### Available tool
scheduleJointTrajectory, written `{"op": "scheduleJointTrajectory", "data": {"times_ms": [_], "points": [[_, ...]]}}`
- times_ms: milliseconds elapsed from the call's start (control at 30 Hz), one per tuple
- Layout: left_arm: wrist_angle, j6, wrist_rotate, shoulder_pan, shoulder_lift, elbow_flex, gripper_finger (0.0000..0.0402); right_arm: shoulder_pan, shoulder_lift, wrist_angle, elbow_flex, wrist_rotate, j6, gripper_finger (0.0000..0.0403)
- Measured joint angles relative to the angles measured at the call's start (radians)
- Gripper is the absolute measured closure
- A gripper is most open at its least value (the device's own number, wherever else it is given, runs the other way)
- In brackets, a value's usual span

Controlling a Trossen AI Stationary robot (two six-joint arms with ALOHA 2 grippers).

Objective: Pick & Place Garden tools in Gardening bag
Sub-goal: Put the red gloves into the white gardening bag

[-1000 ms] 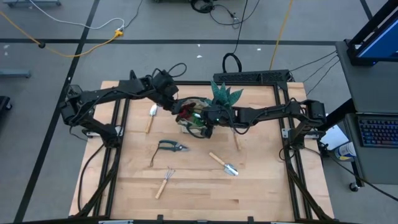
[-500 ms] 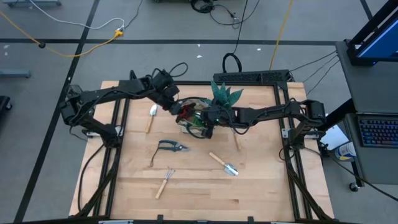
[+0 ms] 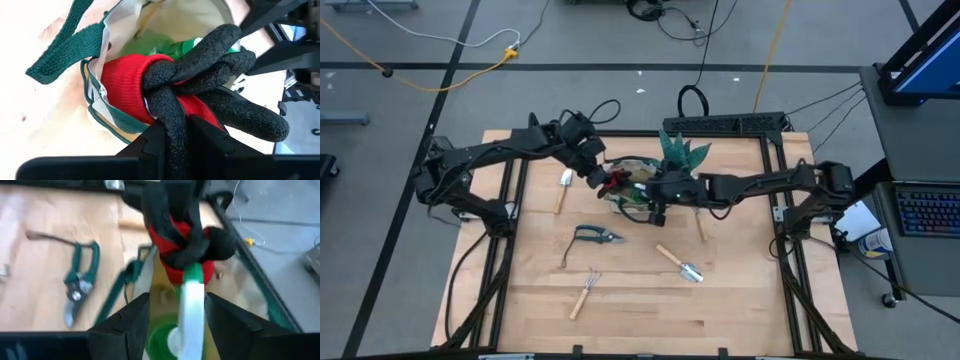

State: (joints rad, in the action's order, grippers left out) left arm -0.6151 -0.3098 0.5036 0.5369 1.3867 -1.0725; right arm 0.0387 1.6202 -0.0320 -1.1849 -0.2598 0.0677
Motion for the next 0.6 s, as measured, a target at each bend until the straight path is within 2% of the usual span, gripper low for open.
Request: {"op": "scheduleJointTrajectory", "data": {"times_ms": [133, 233, 300, 433, 533, 600], "points": [[-0.003, -0.036, -0.039, 0.0, -0.015, 0.0, 0.032, -0.025, -0.04, 0.006, 0.0, 0.005, 0.022, 0.0214], [-0.019, -0.141, -0.049, 0.006, -0.015, 0.0, 0.032, -0.052, -0.044, 0.01, 0.0, 0.078, 0.108, 0.0217], [-0.03, -0.197, -0.05, 0.006, -0.011, 0.0, 0.032, -0.073, -0.035, 0.021, 0.0, 0.081, 0.153, 0.0223], [-0.03, -0.228, -0.035, 0.0, 0.007, 0.001, 0.032, -0.086, 0.007, 0.126, 0.001, 0.05, 0.292, 0.023], [0.002, -0.228, -0.031, -0.005, 0.009, 0.001, 0.032, -0.063, 0.043, 0.353, -0.003, 0.052, 0.34, 0.023], [0.017, -0.235, -0.032, -0.01, 0.011, 0.001, 0.032, -0.041, 0.059, 0.437, -0.003, 0.057, 0.338, 0.023]]}}
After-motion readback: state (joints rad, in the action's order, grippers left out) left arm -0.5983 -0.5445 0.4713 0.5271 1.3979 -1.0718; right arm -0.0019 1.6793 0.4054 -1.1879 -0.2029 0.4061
